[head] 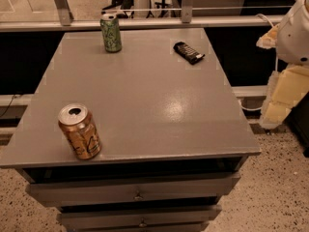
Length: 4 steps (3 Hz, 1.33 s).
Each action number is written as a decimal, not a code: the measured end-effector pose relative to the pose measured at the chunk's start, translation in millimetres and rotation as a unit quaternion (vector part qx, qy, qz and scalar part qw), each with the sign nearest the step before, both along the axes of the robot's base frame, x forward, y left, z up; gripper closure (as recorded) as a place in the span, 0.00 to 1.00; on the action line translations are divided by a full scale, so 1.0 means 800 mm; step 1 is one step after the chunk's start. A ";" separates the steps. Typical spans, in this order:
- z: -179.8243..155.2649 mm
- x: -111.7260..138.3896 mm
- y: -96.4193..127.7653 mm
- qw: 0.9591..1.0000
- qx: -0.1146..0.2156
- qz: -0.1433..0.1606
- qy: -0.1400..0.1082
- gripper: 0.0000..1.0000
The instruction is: Move rxbar chocolate near orange can
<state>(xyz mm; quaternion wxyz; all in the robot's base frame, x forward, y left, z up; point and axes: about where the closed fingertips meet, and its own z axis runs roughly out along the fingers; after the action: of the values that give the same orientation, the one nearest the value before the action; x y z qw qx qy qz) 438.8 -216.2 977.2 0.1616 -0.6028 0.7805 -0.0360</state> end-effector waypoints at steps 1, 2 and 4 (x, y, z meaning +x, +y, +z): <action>0.000 0.001 0.000 1.000 0.000 0.000 -0.001 0.00; -0.047 0.066 0.008 0.999 0.028 -0.016 0.000 0.00; -0.108 0.193 0.026 0.996 0.084 -0.038 -0.018 0.00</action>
Offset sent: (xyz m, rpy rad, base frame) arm 0.1115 0.0111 -0.0825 0.1209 0.0150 -0.0683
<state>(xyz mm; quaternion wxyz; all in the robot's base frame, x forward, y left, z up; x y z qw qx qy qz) 592.9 -195.2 890.5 0.2246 -0.5565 0.7998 0.0125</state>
